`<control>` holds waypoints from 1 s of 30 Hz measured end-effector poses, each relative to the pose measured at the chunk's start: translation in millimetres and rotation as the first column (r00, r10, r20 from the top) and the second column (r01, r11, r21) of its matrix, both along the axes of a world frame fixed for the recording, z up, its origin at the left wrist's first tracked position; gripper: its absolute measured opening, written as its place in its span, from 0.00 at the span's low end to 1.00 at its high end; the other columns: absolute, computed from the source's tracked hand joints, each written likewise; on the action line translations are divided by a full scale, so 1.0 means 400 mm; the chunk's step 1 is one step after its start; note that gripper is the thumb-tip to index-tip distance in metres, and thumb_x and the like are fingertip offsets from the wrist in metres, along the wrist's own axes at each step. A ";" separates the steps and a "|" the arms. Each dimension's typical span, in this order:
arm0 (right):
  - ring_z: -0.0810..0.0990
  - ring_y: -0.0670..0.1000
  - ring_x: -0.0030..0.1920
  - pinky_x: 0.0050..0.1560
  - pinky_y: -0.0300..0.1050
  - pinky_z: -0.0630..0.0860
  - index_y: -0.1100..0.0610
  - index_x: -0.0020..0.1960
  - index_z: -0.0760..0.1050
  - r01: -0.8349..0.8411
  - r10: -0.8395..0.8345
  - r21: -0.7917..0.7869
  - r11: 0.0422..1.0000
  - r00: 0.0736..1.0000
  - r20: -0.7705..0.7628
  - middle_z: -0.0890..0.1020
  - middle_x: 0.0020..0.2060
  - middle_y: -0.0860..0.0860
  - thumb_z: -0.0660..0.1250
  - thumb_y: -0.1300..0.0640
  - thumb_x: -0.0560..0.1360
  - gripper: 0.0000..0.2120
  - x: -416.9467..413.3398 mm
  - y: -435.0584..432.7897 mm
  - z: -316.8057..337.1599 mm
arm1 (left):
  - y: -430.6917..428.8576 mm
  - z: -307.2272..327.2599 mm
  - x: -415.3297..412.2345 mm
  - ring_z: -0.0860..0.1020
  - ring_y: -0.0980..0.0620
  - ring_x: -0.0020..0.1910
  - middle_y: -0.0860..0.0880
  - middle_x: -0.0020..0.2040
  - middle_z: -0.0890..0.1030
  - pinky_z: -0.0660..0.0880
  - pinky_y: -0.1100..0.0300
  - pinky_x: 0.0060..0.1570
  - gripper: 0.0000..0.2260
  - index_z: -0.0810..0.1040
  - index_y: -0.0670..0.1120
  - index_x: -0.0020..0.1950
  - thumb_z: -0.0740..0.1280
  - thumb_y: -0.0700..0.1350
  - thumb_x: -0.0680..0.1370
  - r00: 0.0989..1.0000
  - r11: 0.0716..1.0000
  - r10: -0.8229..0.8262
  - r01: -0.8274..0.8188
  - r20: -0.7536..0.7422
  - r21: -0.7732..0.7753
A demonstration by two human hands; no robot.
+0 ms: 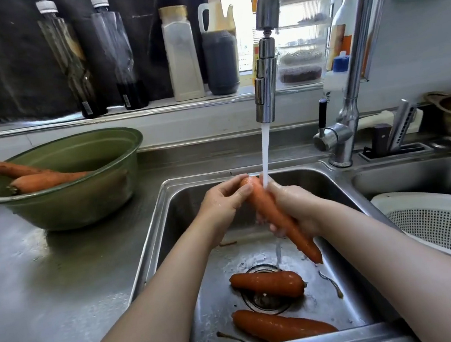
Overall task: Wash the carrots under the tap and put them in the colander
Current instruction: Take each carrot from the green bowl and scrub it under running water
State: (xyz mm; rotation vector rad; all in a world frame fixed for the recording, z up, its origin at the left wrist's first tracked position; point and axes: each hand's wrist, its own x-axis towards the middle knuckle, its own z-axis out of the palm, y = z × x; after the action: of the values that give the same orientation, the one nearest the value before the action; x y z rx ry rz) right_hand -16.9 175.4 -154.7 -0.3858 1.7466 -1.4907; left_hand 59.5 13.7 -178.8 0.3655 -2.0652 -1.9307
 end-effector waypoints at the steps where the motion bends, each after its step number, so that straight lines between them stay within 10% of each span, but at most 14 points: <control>1: 0.82 0.54 0.33 0.31 0.46 0.79 0.64 0.61 0.78 -0.015 0.015 -0.025 1.000 1.000 0.027 0.85 0.44 0.59 0.57 0.36 0.83 0.31 -0.003 0.007 0.004 | -0.001 -0.002 -0.004 0.80 0.44 0.64 0.48 0.62 0.84 0.74 0.42 0.70 0.16 0.83 0.55 0.66 0.74 0.51 0.79 1.000 1.000 0.014 -0.014 -0.012 0.013; 6: 0.84 0.57 0.49 0.46 0.52 0.82 0.62 0.68 0.75 -0.176 0.196 -0.139 0.975 0.970 0.146 0.82 0.58 0.60 0.64 0.56 0.83 0.16 -0.019 0.037 -0.006 | -0.014 -0.014 -0.001 0.78 0.45 0.66 0.50 0.64 0.83 0.73 0.43 0.71 0.15 0.82 0.56 0.67 0.72 0.48 0.80 1.000 1.000 0.026 -0.026 -0.006 0.002; 11: 0.79 0.51 0.32 0.33 0.46 0.77 0.63 0.57 0.78 -0.065 0.067 0.064 0.996 0.997 -0.042 0.83 0.35 0.54 0.61 0.35 0.82 0.29 0.015 0.005 0.002 | -0.009 -0.009 0.008 0.78 0.45 0.66 0.51 0.63 0.84 0.72 0.41 0.71 0.17 0.83 0.59 0.64 0.75 0.56 0.75 1.000 1.000 -0.009 0.009 0.017 -0.020; 14: 0.78 0.52 0.30 0.30 0.44 0.76 0.63 0.58 0.77 -0.031 0.035 0.055 0.998 0.996 -0.086 0.83 0.38 0.56 0.56 0.32 0.82 0.33 0.017 -0.010 0.004 | -0.009 -0.006 0.002 0.79 0.43 0.64 0.50 0.59 0.86 0.74 0.43 0.70 0.13 0.85 0.57 0.62 0.74 0.53 0.78 1.000 1.000 0.021 -0.021 0.011 -0.007; 22: 0.84 0.56 0.54 0.52 0.51 0.83 0.64 0.71 0.73 -0.245 0.284 -0.220 0.944 0.943 0.172 0.81 0.62 0.62 0.63 0.68 0.81 0.18 -0.025 0.043 -0.001 | -0.007 0.000 0.001 0.82 0.41 0.60 0.47 0.59 0.84 0.77 0.40 0.65 0.09 0.84 0.55 0.61 0.71 0.50 0.81 0.994 0.993 0.106 -0.107 0.029 0.049; 30: 0.76 0.50 0.28 0.27 0.42 0.74 0.59 0.58 0.76 -0.092 0.101 0.065 0.994 0.982 -0.159 0.82 0.36 0.54 0.56 0.32 0.82 0.30 0.019 -0.011 -0.001 | 0.018 0.018 0.014 0.80 0.50 0.62 0.50 0.58 0.85 0.77 0.50 0.64 0.09 0.84 0.55 0.59 0.72 0.52 0.80 0.996 0.994 0.082 -0.084 0.020 0.063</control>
State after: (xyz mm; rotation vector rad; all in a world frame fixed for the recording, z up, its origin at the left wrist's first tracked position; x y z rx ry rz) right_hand -9.2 171.0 -155.1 -0.5678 1.8661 -1.3691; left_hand 65.2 20.9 -171.8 0.4768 -1.9700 -1.9547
